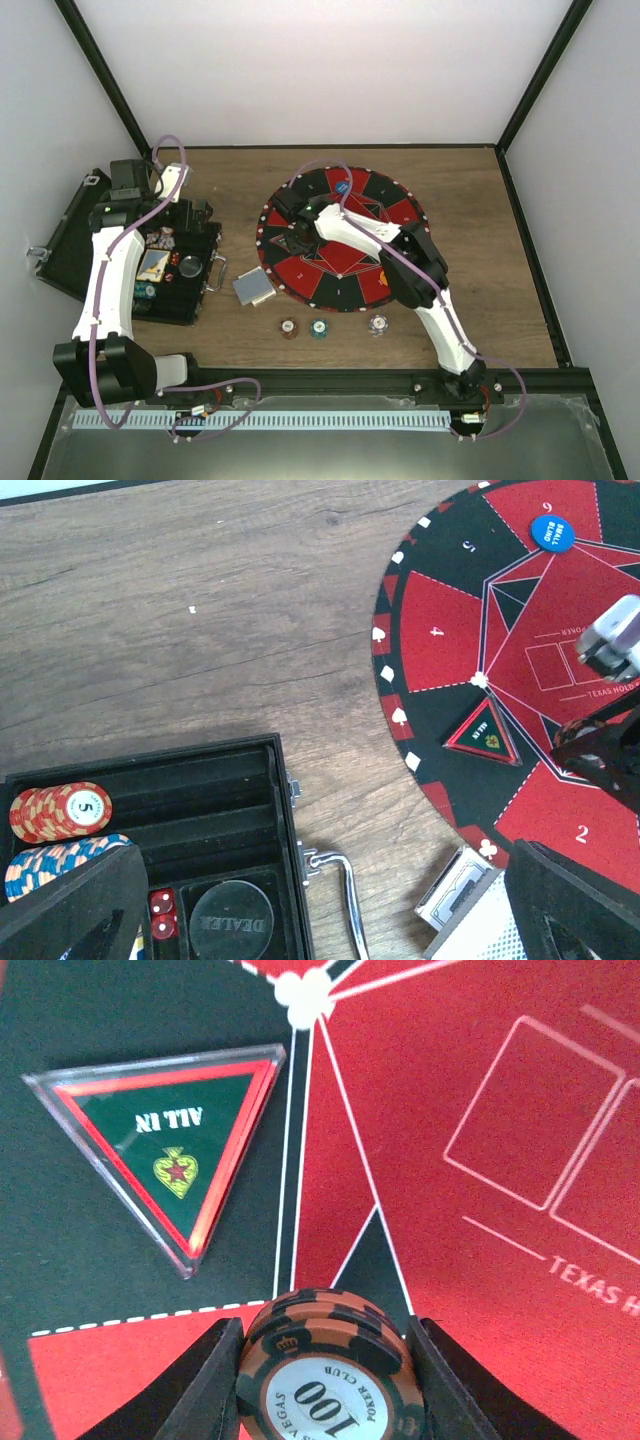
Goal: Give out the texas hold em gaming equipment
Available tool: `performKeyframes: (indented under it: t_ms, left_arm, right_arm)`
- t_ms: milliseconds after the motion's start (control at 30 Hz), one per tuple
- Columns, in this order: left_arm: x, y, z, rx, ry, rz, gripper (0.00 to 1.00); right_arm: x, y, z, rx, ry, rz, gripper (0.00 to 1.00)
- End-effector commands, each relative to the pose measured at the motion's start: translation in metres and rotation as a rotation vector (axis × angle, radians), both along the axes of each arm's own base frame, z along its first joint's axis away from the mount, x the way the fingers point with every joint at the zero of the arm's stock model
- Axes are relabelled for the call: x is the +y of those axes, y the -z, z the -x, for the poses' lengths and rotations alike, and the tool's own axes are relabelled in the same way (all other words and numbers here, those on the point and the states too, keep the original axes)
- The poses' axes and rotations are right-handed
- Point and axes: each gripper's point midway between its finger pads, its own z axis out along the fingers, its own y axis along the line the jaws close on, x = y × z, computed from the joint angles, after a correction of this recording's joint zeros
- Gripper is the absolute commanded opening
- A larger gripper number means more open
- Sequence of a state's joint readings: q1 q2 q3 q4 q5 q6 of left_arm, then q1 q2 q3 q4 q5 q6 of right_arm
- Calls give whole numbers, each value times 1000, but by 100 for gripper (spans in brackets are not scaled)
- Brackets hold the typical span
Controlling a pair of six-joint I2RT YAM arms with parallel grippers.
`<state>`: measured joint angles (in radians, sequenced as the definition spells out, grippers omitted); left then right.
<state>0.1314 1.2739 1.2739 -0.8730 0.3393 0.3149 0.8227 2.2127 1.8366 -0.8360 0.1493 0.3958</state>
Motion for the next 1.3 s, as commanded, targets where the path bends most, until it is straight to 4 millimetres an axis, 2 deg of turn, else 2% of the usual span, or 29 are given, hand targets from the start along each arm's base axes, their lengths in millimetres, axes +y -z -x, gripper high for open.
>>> performKeyframes:
  t_ms: [0,400,567,833,867,900,1000,1100,1200,1267]
  left_arm:
    - [1,-11,1,-24,1,-4,100]
    - [2,-15,3,-34,-1,-14,100]
    - [2,-15,3,-33,-2,-14,100]
    - [1,-15,4,-27,2,-2,100]
    - [1,-15,4,-27,2,-2,100]
    - [0,-15,5,-28,3,-1,100]
    - [0,-15,5,-27,5,0,100]
    - [-2,-17,7,-28,14,7,100]
    - [-3,-18,7,-31,17,9,100]
    - [-3,-19,8,-32,18,8,100]
  right_arm:
    - [12,4,-3,-8,-32,-23,12]
    - [30,43,-6,56,-57,-31,12]
    - [40,42,-13,53,-63,-46,12]
    - [24,42,-8,44,-49,-2,17]
    - [22,41,-6,41,-49,-1,21]
    - [21,39,-6,38,-50,-2,32]
    - [21,30,-7,25,-56,-1,53]
    - [24,3,-13,-17,-57,-21,69]
    - [23,-27,-13,-57,-54,-45,76]
    - [22,-43,-3,-69,-61,-52,77]
